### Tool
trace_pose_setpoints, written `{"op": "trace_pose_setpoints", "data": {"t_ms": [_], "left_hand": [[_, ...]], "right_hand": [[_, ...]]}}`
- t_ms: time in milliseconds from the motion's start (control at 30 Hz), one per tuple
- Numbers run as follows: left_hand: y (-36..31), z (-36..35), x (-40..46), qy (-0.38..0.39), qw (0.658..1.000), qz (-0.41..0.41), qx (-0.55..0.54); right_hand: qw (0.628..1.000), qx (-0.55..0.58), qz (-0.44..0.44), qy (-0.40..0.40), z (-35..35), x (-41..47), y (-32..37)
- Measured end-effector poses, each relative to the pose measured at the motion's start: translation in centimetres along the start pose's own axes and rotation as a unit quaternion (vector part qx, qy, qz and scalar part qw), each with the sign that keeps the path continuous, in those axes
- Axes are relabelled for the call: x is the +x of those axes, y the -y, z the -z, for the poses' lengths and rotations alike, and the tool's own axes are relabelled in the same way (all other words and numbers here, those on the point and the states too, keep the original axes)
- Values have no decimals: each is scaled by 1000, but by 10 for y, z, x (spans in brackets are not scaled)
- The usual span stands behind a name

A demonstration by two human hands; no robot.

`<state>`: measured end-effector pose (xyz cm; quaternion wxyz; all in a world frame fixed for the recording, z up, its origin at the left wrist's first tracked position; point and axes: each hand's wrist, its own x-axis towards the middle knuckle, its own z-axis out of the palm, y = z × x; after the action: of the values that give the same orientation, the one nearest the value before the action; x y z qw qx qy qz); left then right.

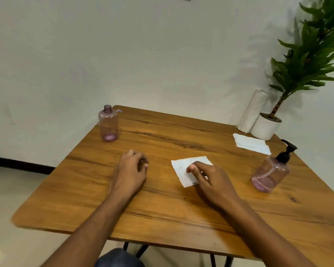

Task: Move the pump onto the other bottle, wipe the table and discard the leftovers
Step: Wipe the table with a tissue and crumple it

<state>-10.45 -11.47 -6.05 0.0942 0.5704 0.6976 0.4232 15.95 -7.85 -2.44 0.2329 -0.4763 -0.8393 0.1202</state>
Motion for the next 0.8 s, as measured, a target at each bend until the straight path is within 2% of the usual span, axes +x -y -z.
{"op": "trace_pose_setpoints", "data": {"t_ms": [33, 100, 200, 267, 433, 567, 667, 800], "left_hand": [[0, -1, 0, 0, 1000, -1, 4], [-1, -4, 2, 11, 999, -9, 29], [3, 7, 12, 71, 996, -20, 46], [11, 17, 14, 97, 994, -31, 46], [30, 13, 5, 42, 994, -79, 66], [33, 12, 8, 35, 992, -96, 71], [32, 12, 7, 36, 993, -92, 67], [29, 14, 5, 37, 994, -82, 64]], "right_hand": [[1000, -25, 5, 16, -2, -1, -2], [993, -59, -3, 102, -8, 3, -8], [978, -72, -41, 193, -20, 18, -6], [975, -76, -70, 196, -27, 37, -1], [964, -129, -105, 206, -49, 121, 0], [959, -145, -132, 206, -66, 187, 8], [957, -145, -107, 227, -77, 206, 23], [958, -146, -25, 245, -90, 170, 50]]}}
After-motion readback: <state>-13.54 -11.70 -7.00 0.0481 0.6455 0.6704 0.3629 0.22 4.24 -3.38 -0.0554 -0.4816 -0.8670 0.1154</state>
